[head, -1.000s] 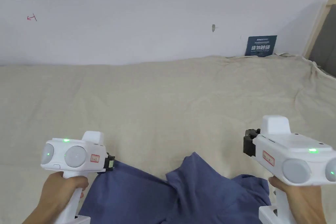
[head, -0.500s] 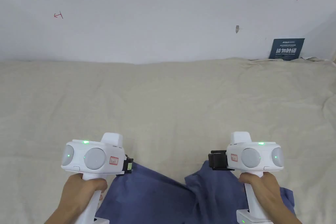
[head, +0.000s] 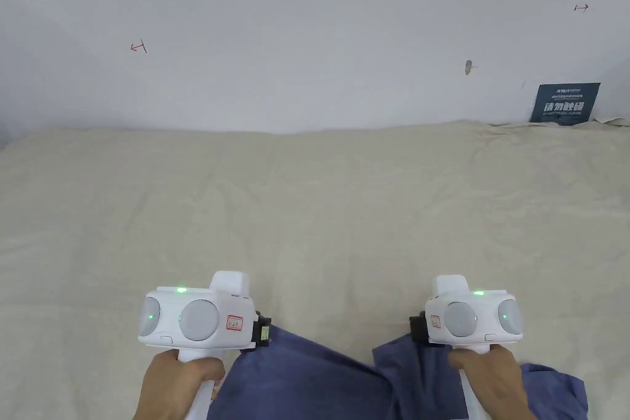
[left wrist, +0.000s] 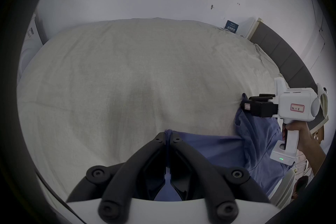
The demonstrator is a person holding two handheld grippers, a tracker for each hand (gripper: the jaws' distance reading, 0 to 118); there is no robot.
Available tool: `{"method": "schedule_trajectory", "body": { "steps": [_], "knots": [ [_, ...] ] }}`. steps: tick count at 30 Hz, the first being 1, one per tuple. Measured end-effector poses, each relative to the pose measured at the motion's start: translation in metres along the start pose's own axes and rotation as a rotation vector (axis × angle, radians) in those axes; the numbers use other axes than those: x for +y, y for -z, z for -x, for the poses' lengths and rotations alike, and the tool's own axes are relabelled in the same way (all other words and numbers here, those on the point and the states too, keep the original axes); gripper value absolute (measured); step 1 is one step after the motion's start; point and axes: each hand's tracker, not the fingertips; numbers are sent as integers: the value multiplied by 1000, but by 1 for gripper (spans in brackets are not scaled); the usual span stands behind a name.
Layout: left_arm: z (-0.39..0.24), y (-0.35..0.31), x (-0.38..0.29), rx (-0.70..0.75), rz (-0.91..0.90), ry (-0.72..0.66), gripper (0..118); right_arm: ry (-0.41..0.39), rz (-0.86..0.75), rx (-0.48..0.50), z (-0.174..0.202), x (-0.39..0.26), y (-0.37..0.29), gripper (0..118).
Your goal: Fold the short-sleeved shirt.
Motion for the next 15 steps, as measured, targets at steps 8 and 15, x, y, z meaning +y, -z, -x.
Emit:
{"method": "schedule_trajectory", "body": {
  "steps": [8, 15],
  "knots": [
    [-2, -5, -8, 14, 2, -10, 0, -39, -122, 23, -11, 2, -67, 2],
    [0, -31, -10, 11, -25, -52, 0, -12, -328, 105, -38, -10, -183, 2]
  ]
}}
